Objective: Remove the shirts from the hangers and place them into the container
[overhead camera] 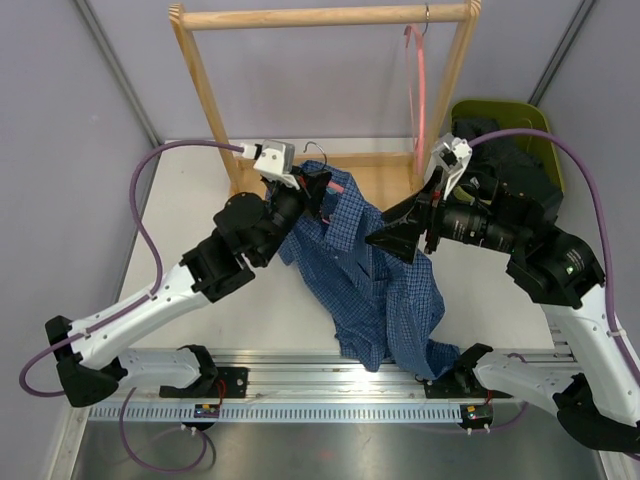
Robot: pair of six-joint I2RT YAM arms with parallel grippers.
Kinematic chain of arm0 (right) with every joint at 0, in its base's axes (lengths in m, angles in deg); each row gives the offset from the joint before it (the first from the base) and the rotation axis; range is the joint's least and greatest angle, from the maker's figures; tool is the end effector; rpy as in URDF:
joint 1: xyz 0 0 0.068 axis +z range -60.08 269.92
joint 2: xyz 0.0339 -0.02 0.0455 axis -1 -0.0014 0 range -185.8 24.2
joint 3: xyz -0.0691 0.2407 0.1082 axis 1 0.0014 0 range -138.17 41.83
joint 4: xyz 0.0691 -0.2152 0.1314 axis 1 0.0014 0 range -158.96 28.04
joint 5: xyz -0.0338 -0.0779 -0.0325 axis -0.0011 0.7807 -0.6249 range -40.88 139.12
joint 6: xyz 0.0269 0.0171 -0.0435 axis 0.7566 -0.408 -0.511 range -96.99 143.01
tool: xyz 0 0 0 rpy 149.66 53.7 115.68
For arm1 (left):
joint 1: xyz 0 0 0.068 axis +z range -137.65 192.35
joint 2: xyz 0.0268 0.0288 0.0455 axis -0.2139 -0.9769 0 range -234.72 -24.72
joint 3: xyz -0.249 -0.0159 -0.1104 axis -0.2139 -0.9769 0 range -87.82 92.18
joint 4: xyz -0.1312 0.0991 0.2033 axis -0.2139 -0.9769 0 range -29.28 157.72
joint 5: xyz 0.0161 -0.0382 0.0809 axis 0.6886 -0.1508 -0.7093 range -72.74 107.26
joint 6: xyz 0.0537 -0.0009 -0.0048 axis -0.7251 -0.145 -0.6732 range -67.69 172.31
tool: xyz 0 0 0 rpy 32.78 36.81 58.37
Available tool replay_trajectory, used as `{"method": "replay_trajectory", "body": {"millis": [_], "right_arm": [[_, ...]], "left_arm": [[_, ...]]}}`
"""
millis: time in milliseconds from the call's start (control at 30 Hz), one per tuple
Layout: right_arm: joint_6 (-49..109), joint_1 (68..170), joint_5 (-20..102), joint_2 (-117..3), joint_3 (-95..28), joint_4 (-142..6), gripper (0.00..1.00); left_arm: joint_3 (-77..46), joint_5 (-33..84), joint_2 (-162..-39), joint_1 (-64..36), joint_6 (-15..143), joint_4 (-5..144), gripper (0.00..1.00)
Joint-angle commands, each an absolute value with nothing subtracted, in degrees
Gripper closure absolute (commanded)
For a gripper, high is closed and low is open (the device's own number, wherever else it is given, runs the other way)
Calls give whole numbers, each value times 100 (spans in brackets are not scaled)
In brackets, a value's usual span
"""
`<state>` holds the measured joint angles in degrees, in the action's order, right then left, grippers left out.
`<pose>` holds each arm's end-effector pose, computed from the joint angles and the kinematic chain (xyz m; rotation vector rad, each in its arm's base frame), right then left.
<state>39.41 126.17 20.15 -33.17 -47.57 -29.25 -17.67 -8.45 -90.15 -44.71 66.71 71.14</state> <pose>0.1170 0.1072 0.5025 -0.6997 1.6767 1.0976 0.1513 -0.2052 0.4486 0.1700 1.4711 -0.6992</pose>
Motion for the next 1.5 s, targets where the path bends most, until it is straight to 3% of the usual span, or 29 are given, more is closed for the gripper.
{"method": "replay_trajectory", "body": {"millis": [0, 167, 267, 333, 633, 1033, 1100, 1167, 1233, 1267, 1300, 1467], "right_arm": [[3637, 12639, 1283, -3302, -4642, -2713, 12], [3497, 12639, 1316, -3241, -4396, -2266, 10], [3277, 12639, 1983, -3118, -4377, -1774, 8], [3136, 12639, 2598, -2899, -4421, -1579, 1], [2969, 12639, 3680, -2485, -5169, -920, 1], [3593, 12639, 3224, -2546, -3271, -1859, 2], [3628, 12639, 3207, -2520, -3147, -1930, 9], [3663, 12639, 3154, -2511, -3086, -1912, 29], [3654, 12639, 3119, -2528, -3120, -1808, 60], [3654, 12639, 3110, -2546, -3138, -1755, 92], [3654, 12639, 3093, -2537, -3138, -1702, 100], [3619, 12639, 3162, -2371, -3173, -1246, 100]], "left_arm": [[-1216, -1104, -9204, -4443, 6330, 7343, 100], [-776, -1042, -9590, -4443, 6216, 7194, 100], [-293, -1112, -9731, -4443, 5883, 6966, 100], [49, -1235, -9758, -4425, 5566, 6799, 100], [429, -1719, -9644, -4416, 4968, 6042, 100], [964, -1605, -9626, -4416, 4898, 5866, 100], [1018, -1605, -9626, -4416, 4836, 5858, 100], [1123, -1622, -9635, -4416, 4757, 5840, 100], [1228, -1683, -9661, -4416, 4678, 5814, 100], [1255, -1762, -9670, -4416, 4547, 5814, 100], [1281, -1824, -9679, -4408, 4485, 5831, 100], [1448, -2193, -9705, -4276, 3985, 5972, 100]]}}
